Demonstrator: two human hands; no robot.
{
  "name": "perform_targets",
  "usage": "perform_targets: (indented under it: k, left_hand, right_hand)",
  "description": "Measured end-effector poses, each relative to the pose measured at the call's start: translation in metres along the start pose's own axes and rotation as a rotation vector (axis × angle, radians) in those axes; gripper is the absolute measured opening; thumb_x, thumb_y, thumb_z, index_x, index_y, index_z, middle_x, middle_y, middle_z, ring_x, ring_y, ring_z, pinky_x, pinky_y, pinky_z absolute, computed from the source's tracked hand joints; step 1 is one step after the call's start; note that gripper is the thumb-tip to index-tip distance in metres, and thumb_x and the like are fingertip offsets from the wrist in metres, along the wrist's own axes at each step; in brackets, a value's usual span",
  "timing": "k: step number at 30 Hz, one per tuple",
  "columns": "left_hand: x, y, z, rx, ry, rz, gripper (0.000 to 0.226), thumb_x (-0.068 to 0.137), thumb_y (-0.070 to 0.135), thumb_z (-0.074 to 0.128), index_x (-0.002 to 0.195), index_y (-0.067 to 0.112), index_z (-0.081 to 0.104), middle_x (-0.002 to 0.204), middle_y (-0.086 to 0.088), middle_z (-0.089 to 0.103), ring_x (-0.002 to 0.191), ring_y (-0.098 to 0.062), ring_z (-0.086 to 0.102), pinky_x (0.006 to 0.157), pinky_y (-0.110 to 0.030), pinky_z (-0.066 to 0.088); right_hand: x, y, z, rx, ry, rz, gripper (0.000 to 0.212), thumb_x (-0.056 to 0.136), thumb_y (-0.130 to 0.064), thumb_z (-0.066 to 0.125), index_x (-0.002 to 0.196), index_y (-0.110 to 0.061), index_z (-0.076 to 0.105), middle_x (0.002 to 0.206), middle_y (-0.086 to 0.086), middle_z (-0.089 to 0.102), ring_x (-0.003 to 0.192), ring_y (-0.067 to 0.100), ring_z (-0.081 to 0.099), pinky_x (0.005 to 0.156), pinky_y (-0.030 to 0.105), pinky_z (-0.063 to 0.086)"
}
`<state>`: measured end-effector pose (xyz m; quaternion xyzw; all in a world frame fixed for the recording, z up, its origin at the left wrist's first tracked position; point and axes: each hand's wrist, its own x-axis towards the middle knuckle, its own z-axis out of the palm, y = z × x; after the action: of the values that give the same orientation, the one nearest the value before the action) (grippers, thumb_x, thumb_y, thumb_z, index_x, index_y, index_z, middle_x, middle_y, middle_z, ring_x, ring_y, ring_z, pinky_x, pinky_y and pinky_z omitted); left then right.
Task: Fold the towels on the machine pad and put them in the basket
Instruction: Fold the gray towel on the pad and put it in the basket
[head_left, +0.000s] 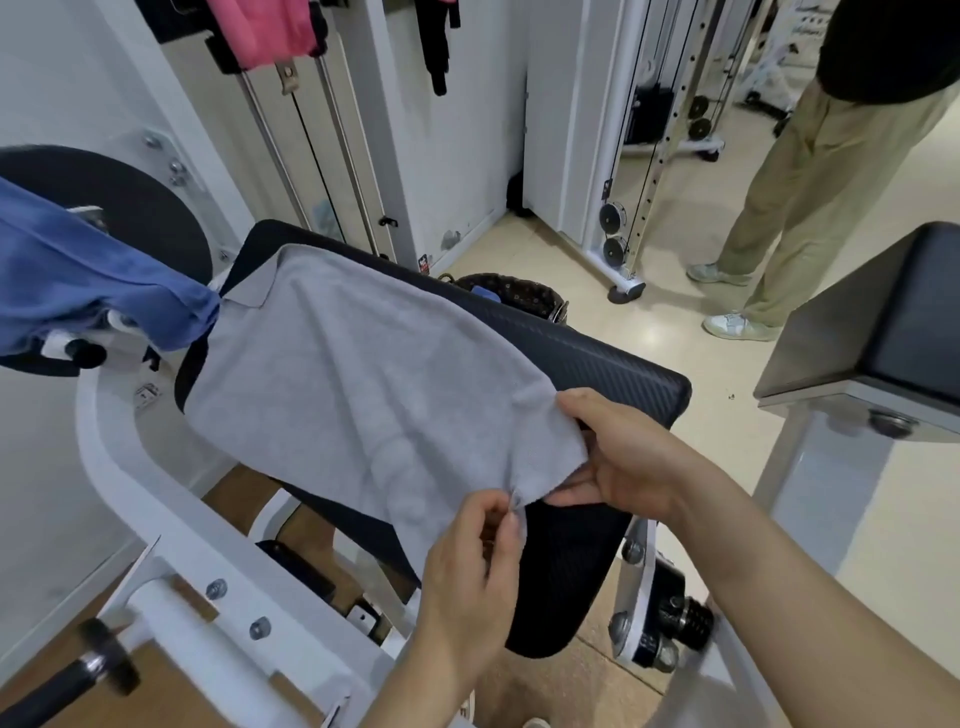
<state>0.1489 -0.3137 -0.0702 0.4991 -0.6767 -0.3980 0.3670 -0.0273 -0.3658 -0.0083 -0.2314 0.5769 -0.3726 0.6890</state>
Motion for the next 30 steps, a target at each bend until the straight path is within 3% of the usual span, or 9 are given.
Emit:
perform_targets:
  k: [4,7,10,13,15,19,24,26,30]
  left_hand:
    - [0.0,-0.001,0.001,0.02,-0.001,-0.009,0.011,0.095,0.032,0.042,0.094,0.036,0.052,0.092,0.017,0.059,0.078,-0.01,0.056,0.061,-0.019,0.044]
    - [0.004,-0.001,0.004,0.058,-0.021,-0.009,0.023,0.099,0.019,0.048,0.094,0.041,0.052,0.098,0.023,0.058,0.088,-0.003,0.057,0.069,-0.011,0.043]
    - [0.009,0.0,0.009,0.126,-0.07,0.08,0.023,0.098,0.018,0.052,0.098,0.04,0.06,0.102,0.022,0.059,0.095,0.001,0.057,0.075,-0.008,0.042]
    - [0.016,-0.005,0.017,0.203,-0.128,0.179,0.019,0.096,0.032,0.05,0.107,0.029,0.066,0.09,0.021,0.059,0.089,0.004,0.056,0.075,-0.006,0.041]
    - [0.021,-0.01,0.024,0.272,-0.186,0.23,0.025,0.096,0.037,0.046,0.109,0.027,0.064,0.093,0.021,0.057,0.088,0.003,0.055,0.076,-0.005,0.039]
    - [0.023,-0.021,0.036,0.408,-0.301,0.281,0.032,0.098,0.04,0.04,0.117,0.025,0.061,0.102,0.015,0.056,0.088,-0.002,0.055,0.074,-0.013,0.043]
    - [0.021,-0.027,0.036,0.448,-0.375,0.274,0.033,0.096,0.033,0.047,0.128,0.029,0.049,0.114,0.013,0.052,0.098,-0.006,0.054,0.083,-0.024,0.047]
    - [0.017,-0.027,0.034,0.462,-0.382,0.261,0.032,0.093,0.026,0.049,0.124,0.027,0.047,0.112,0.012,0.051,0.096,-0.007,0.052,0.082,-0.024,0.045]
    - [0.005,-0.025,0.031,0.536,-0.381,0.184,0.01,0.088,0.027,0.045,0.097,0.028,0.041,0.089,0.017,0.04,0.073,-0.01,0.042,0.066,-0.023,0.03]
  right_hand:
    - [0.009,-0.007,-0.008,-0.034,0.105,-0.173,0.013,0.095,-0.025,0.058,0.086,-0.016,0.062,0.081,0.005,0.062,0.069,0.017,0.06,0.068,0.031,0.053]
    - [0.011,-0.02,-0.011,-0.225,0.28,-0.431,0.012,0.087,-0.012,0.066,0.076,-0.014,0.068,0.072,-0.001,0.062,0.064,0.008,0.056,0.066,0.02,0.049]
    - [0.01,-0.033,-0.016,-0.365,0.501,-0.716,0.022,0.079,-0.001,0.068,0.085,-0.022,0.068,0.079,-0.006,0.063,0.065,0.008,0.055,0.063,0.019,0.048]
    - [0.009,-0.034,-0.032,-0.422,0.545,-0.69,0.045,0.077,0.0,0.065,0.11,-0.03,0.065,0.096,-0.012,0.06,0.069,0.009,0.056,0.063,0.023,0.049]
    - [0.012,-0.035,-0.046,-0.501,0.539,-0.596,0.052,0.076,0.001,0.064,0.117,-0.031,0.062,0.102,-0.009,0.062,0.072,0.013,0.056,0.068,0.029,0.052]
    - [0.013,-0.043,-0.06,-0.382,0.438,-0.518,0.043,0.075,0.011,0.06,0.098,-0.024,0.07,0.091,0.001,0.069,0.071,0.014,0.056,0.06,0.023,0.045]
    - [0.014,-0.044,-0.066,-0.298,0.377,-0.529,0.027,0.078,0.004,0.07,0.096,-0.016,0.071,0.085,0.005,0.069,0.068,0.012,0.057,0.057,0.017,0.042]
    - [0.014,-0.046,-0.067,-0.361,0.468,-0.584,0.026,0.08,0.004,0.067,0.093,-0.019,0.07,0.081,0.002,0.068,0.064,0.01,0.056,0.052,0.015,0.041]
    - [0.016,-0.045,-0.068,-0.49,0.65,-0.73,0.033,0.08,0.005,0.058,0.092,-0.024,0.068,0.078,-0.007,0.067,0.071,0.008,0.06,0.067,0.021,0.048]
